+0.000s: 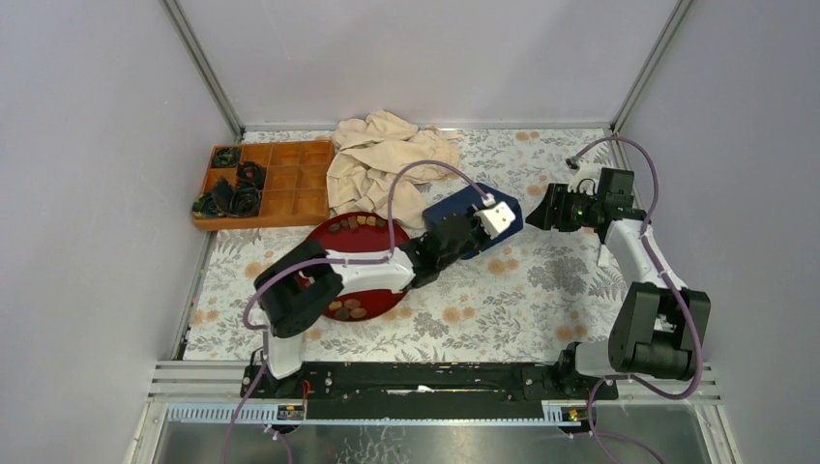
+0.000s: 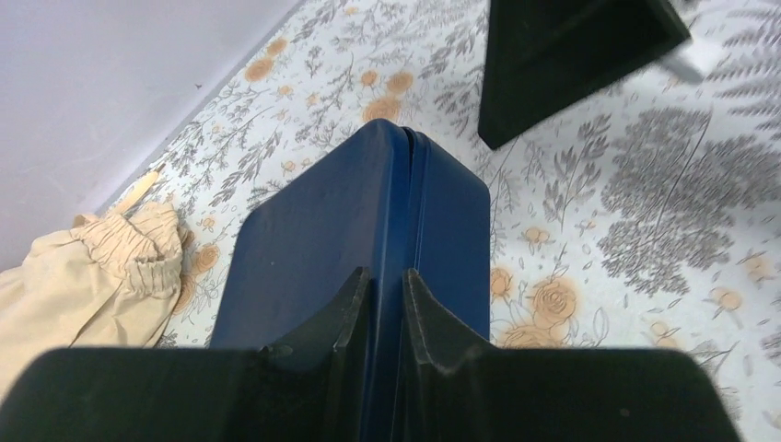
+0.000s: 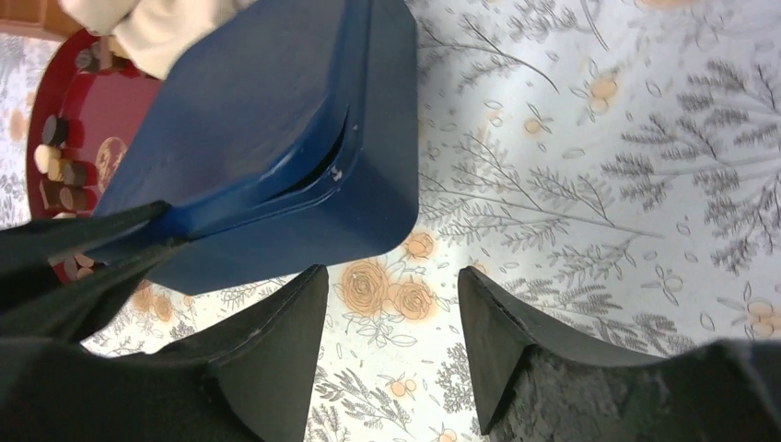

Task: Pack the chocolate
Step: Adjust the packing box at the center of the board.

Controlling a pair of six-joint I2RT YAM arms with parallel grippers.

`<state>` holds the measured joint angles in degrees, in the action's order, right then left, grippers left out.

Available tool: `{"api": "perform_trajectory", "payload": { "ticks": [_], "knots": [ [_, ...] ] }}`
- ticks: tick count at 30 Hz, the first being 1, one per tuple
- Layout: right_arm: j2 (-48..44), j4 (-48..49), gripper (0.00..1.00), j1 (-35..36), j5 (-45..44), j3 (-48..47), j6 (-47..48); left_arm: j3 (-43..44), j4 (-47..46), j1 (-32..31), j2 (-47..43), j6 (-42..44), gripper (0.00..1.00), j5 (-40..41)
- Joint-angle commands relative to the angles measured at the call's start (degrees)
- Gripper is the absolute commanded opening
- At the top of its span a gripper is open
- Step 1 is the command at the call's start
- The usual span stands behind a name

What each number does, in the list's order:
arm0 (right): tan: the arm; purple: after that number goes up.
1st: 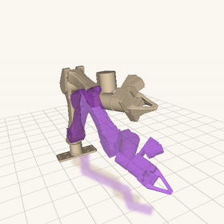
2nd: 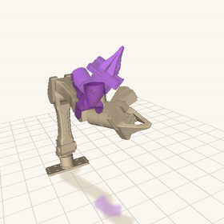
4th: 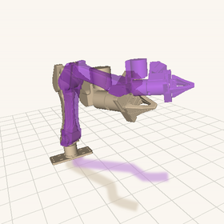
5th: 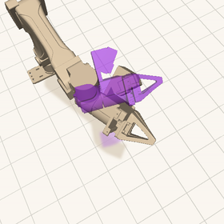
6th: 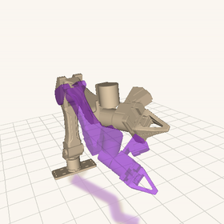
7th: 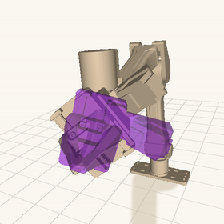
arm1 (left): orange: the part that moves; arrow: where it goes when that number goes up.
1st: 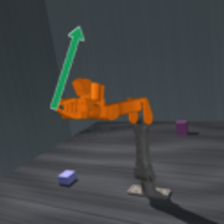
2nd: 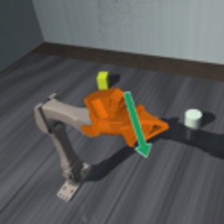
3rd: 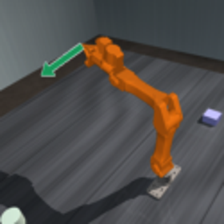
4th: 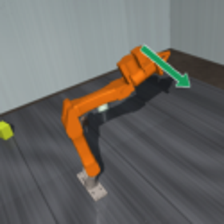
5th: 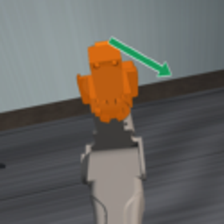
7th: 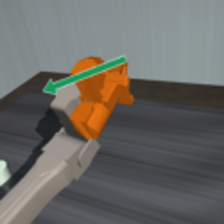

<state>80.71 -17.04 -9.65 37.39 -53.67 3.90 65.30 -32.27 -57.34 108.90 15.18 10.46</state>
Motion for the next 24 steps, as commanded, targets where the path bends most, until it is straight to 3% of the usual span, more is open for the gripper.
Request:
{"api": "perform_trajectory", "payload": {
  "ticks": [1, 7, 12, 14, 19, 23, 24],
  "knots": [
    [-4.4, 8.0, 0.62, -0.1, 7.3, 3.4, 2.9, -1.0, -3.2, 1.3, -3.7, -7.0, 0.13, -3.4],
    [-2.0, 11.3, 0.59, -0.2, 9.9, 2.3, -4.4, -3.3, -4.7, 2.1, -3.6, -7.4, 0.12, -4.3],
    [1.2, 13.2, 0.51, -0.3, 13.2, 1.4, -14.2, -4.8, -6.1, 2.1, -3.1, -8.7, 0.12, -4.6],
    [2.3, 12.3, 0.46, -0.3, 12.4, 1.3, -14.8, -4.9, -6.2, 2.0, -2.8, -8.8, 0.12, -4.4],
    [4.4, 8.8, 0.47, -0.9, 8.4, 1.3, -13.5, -5.4, -7.0, 2.1, -2.8, -7.5, 0.13, -6.0],
    [10.2, 9.8, 0.52, -3.3, 19.5, 3.2, -19.1, -5.8, -2.8, 4.9, -5.8, -15.1, 0.22, -7.8],
    [10.9, 10.5, 0.53, -3.5, 21.5, 3.9, -20.0, -6.0, -1.2, 6.8, -6.8, -19.5, 0.29, -9.7]
  ]
}}
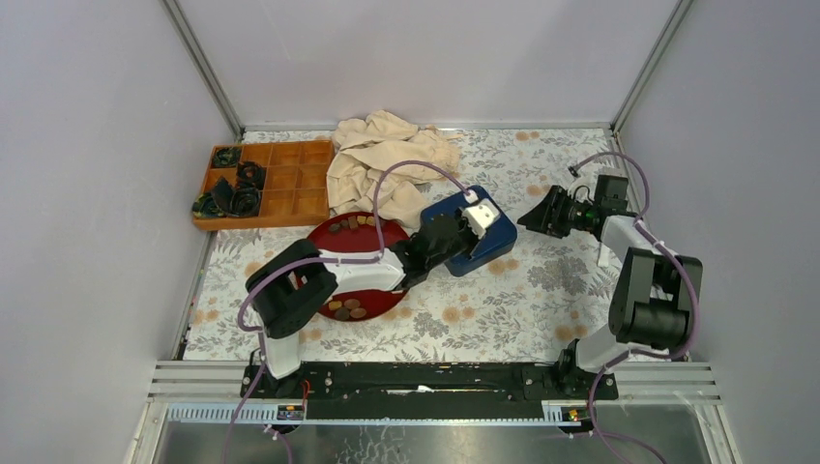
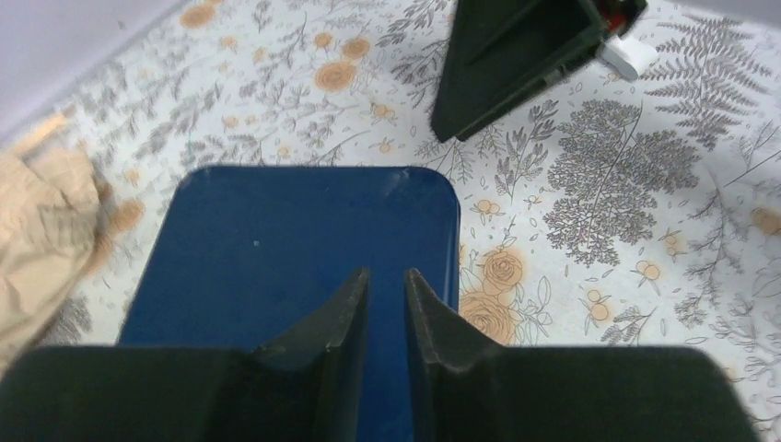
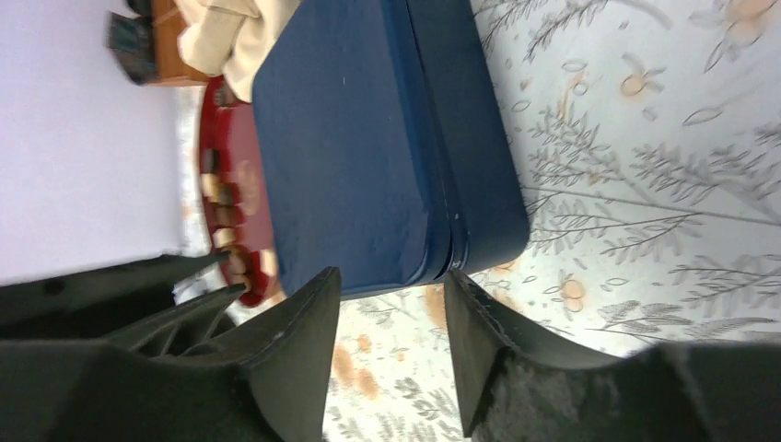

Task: Pack the chocolate
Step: Adjust the packing box at the center of the board.

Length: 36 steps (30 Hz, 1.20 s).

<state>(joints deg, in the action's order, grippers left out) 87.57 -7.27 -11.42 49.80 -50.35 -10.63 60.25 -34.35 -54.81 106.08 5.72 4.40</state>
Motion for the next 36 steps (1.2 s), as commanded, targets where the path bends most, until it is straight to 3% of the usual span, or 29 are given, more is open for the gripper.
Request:
{"api": "perform_trajectory", "payload": {
  "ticks": [1, 4, 6, 10, 17, 23, 30, 33, 36],
  "knots": [
    [4.3, 1.0, 0.54, -1.8, 11.2, 1.4, -6.1, -1.4, 2.2, 6.6, -4.8, -13.9, 0.44, -6.6],
    [4.0, 5.7, 0.62, -1.9, 16.5, 5.5, -9.7, -3.1, 0.3, 14.2, -5.5, -21.6, 0.81, -15.1],
    [3.6, 9.5, 0.67, -1.8, 18.2, 7.7, -11.8, -1.7, 0.4, 19.7, -2.9, -26.5, 0.9, -21.9],
    [5.9, 21.3, 0.71, -1.0, 19.4, 12.5, -20.8, 7.4, 5.2, 27.2, 5.5, -32.4, 0.9, -29.8],
    [12.3, 32.4, 0.68, 2.0, 21.9, 12.6, -31.8, 21.9, 21.6, 27.5, 16.5, -28.1, 0.89, -31.5],
    [12.2, 38.5, 0.68, 3.1, 21.0, 13.3, -36.4, 24.5, 24.1, 27.3, 19.8, -27.7, 0.84, -36.8],
    [10.3, 36.8, 0.66, 2.9, 21.6, 11.2, -34.5, 22.1, 24.4, 24.8, 18.7, -29.0, 0.76, -42.4],
    [7.6, 32.0, 0.66, 1.8, 21.2, 10.0, -30.3, 17.1, 19.7, 23.9, 16.4, -31.9, 0.75, -43.6],
    [6.3, 33.4, 0.66, 1.1, 22.2, 10.5, -32.0, 12.4, 13.5, 23.0, 14.5, -35.5, 0.76, -45.2]
  ]
}}
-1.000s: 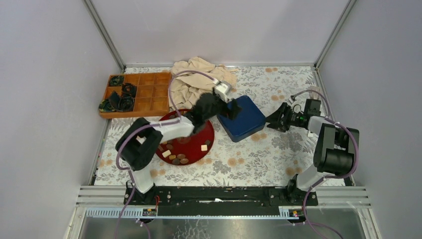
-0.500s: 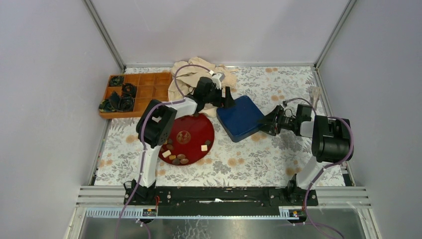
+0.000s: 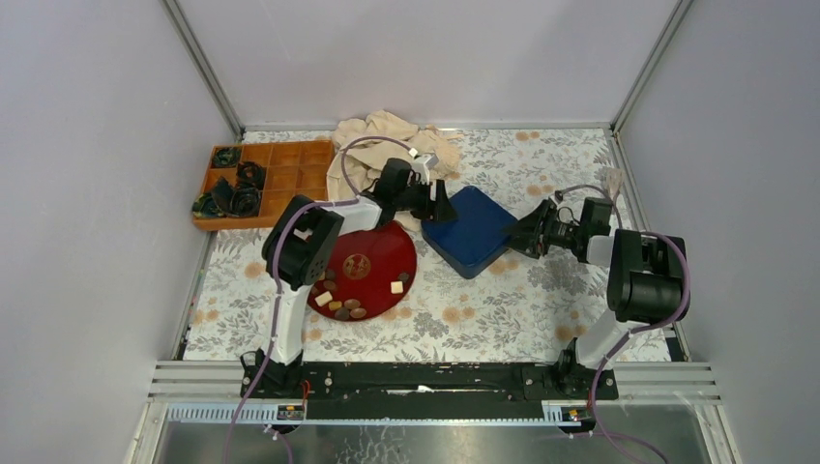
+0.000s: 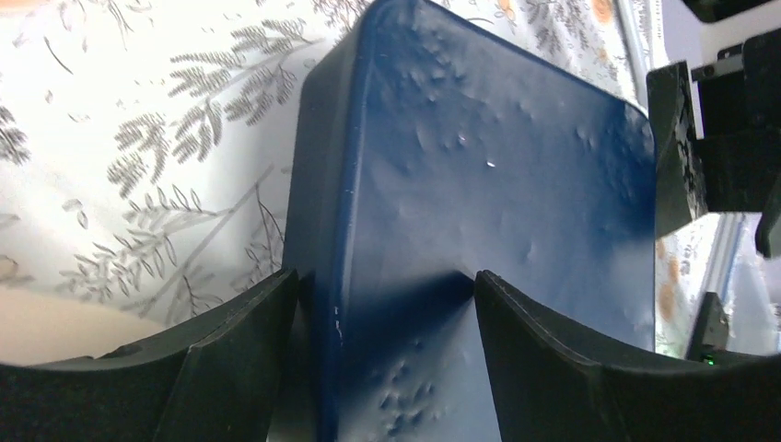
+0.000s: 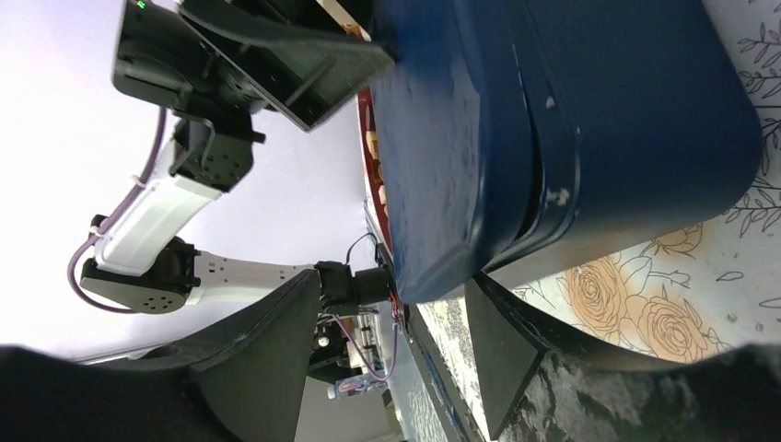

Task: Pack the chocolate
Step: Adjust the packing box at the center of the board.

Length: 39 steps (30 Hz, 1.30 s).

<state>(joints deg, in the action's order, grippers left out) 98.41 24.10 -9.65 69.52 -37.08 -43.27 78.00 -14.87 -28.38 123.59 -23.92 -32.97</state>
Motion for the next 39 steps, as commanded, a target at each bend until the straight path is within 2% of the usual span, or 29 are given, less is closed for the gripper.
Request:
{"api": "perform_trajectory", "payload": {
  "ticks": [1, 6, 8, 12, 15, 16, 18, 19, 22, 23, 24, 25, 26, 27, 28, 31, 32, 39],
  "knots": [
    [-4.7, 3.6, 0.66, -0.7, 2.9, -2.4, -0.8, -6.6, -8.0, -3.9, -3.4, -7.1, 0.77, -8.2],
    [-5.0, 10.3, 0.66, -1.1, 3.5, -1.0, -5.8, -12.5, -23.3, -5.5, -4.7, -15.9, 0.84, -10.1],
    [-4.4, 8.6, 0.65, -1.3, 3.2, -1.2, -4.7, -15.0, -30.9, -5.8, -5.1, -20.0, 0.87, -9.9],
    [-1.6, -6.3, 0.64, -2.1, 1.2, -5.4, 5.8, -18.1, -42.7, -6.0, -4.9, -27.2, 0.9, -9.0],
    [-1.1, -1.9, 0.63, -2.5, 3.1, -4.9, 1.9, -19.1, -48.4, -6.8, -3.9, -30.9, 0.91, -8.2],
    [-1.7, 2.5, 0.62, -2.5, 4.6, -4.1, -1.3, -19.3, -49.1, -7.2, -3.7, -31.1, 0.91, -7.8],
    [-4.7, 18.3, 0.62, -2.5, 5.9, -0.8, -12.2, -19.9, -49.4, -8.2, -4.0, -30.4, 0.91, -6.3],
    [-6.2, 20.1, 0.62, -2.4, 5.3, -0.2, -13.5, -20.2, -49.6, -8.6, -4.2, -30.0, 0.91, -5.5],
    [-5.6, -6.9, 0.61, -2.3, 3.0, -6.3, 6.2, -21.0, -52.2, -9.2, -4.3, -30.7, 0.91, -4.1],
    [-3.9, -7.8, 0.6, -2.4, 4.6, -7.0, 6.2, -20.9, -53.0, -9.4, -3.9, -31.4, 0.91, -3.9],
    [-2.8, -2.0, 0.6, -2.3, 6.4, -5.4, 1.2, -20.7, -53.7, -9.6, -3.6, -32.0, 0.91, -3.9],
    [-2.1, 10.6, 0.6, -2.3, 7.4, -2.8, -11.3, -20.6, -54.1, -9.9, -3.2, -32.1, 0.91, -3.7],
    [-1.5, 25.0, 0.6, -2.3, 7.7, -0.4, -19.1, -20.6, -54.0, -10.3, -3.2, -31.9, 0.91, -3.2],
    [-1.0, 28.6, 0.59, -2.2, 8.2, 0.3, -22.1, -20.6, -53.9, -10.6, -3.1, -31.5, 0.91, -2.9],
    [-0.7, 27.4, 0.59, -2.1, 8.3, 0.1, -21.6, -20.8, -54.0, -10.7, -3.1, -31.3, 0.91, -2.4],
    [0.0, 12.7, 0.59, -2.1, 7.3, -1.8, -11.6, -20.5, -54.8, -11.2, -2.8, -31.5, 0.91, -1.8],
    [0.7, 11.5, 0.58, -2.0, 7.5, -2.2, -10.8, -20.2, -54.8, -11.2, -2.5, -31.5, 0.91, -1.8],
    [3.2, 21.4, 0.55, -2.0, 9.2, -0.7, -18.8, -18.0, -54.3, -11.4, -1.2, -31.7, 0.91, -1.6]
  ]
}}
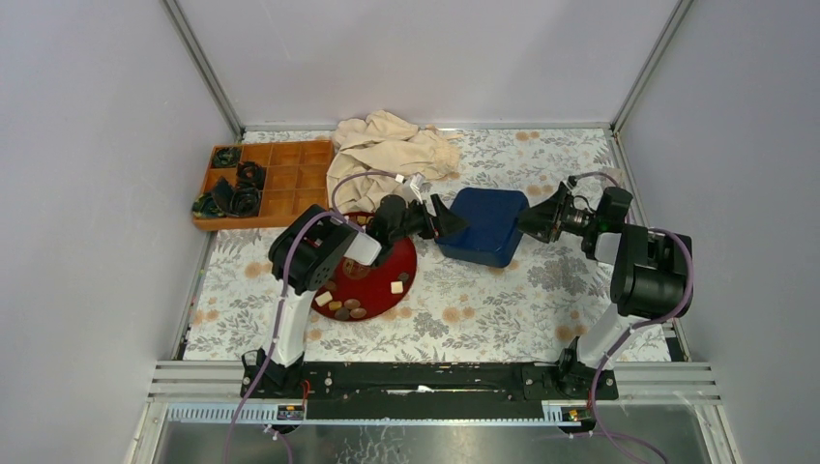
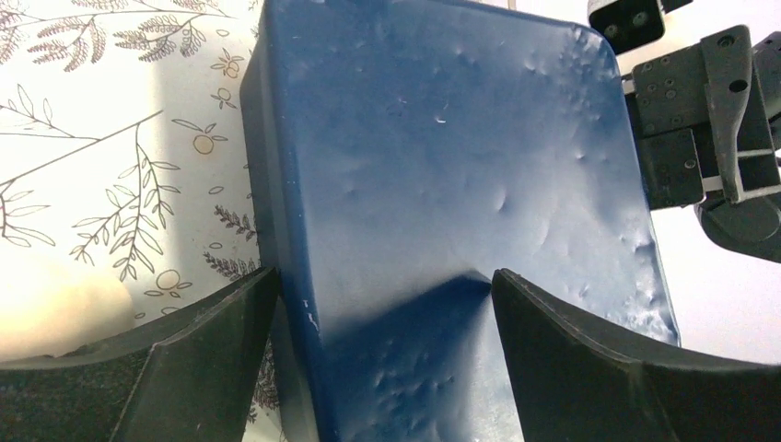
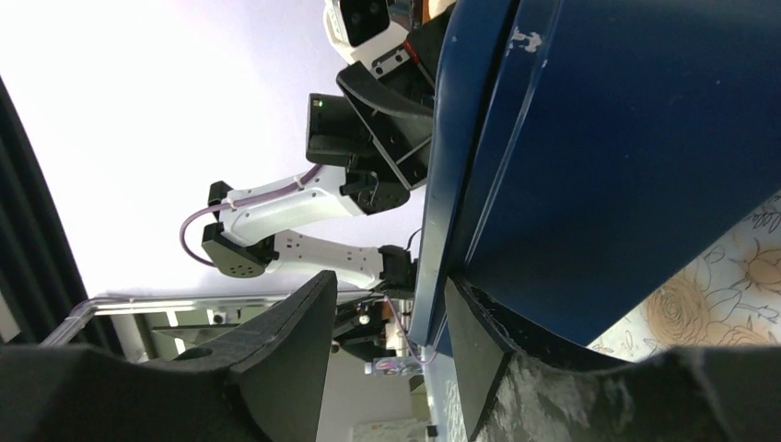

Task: Pack the chocolate
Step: Adjust the packing box at the center of the board.

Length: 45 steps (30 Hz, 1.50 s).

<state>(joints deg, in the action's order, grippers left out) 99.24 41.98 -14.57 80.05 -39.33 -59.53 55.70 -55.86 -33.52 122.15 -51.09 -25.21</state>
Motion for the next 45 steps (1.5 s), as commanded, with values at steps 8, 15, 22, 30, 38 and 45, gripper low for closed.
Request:
{"api": "perform_trajectory", "payload": {
  "ticks": [8, 15, 22, 30, 38, 45],
  "knots": [
    [4.3, 12.5, 0.54, 2.9, -3.7, 3.6, -8.3, 6.6, -11.1, -8.0, 0.7, -2.8, 0.91, -9.4],
    [4.7, 25.6, 0.54, -0.4, -6.5, 7.0, -13.9, 5.2, -13.8, -10.2, 1.4, -3.6, 0.89, -8.6],
    [9.2, 43.4, 0.53, -1.2, -5.8, 8.3, -23.5, 2.8, -20.1, -11.8, 1.6, -7.8, 0.9, -6.1],
    [9.2, 43.0, 0.49, -1.1, -5.9, 8.5, -23.7, 4.8, -22.2, -13.4, 1.5, -10.1, 0.92, -4.2],
    [6.5, 18.7, 0.46, 1.4, -3.4, 5.3, -8.0, 5.9, -17.9, -14.7, 1.8, -9.7, 0.91, 1.5],
    [3.5, -29.6, 0.49, 2.7, -5.3, -3.8, 27.6, 9.7, -8.1, -14.7, 1.8, -2.2, 0.91, 3.8]
  ]
}}
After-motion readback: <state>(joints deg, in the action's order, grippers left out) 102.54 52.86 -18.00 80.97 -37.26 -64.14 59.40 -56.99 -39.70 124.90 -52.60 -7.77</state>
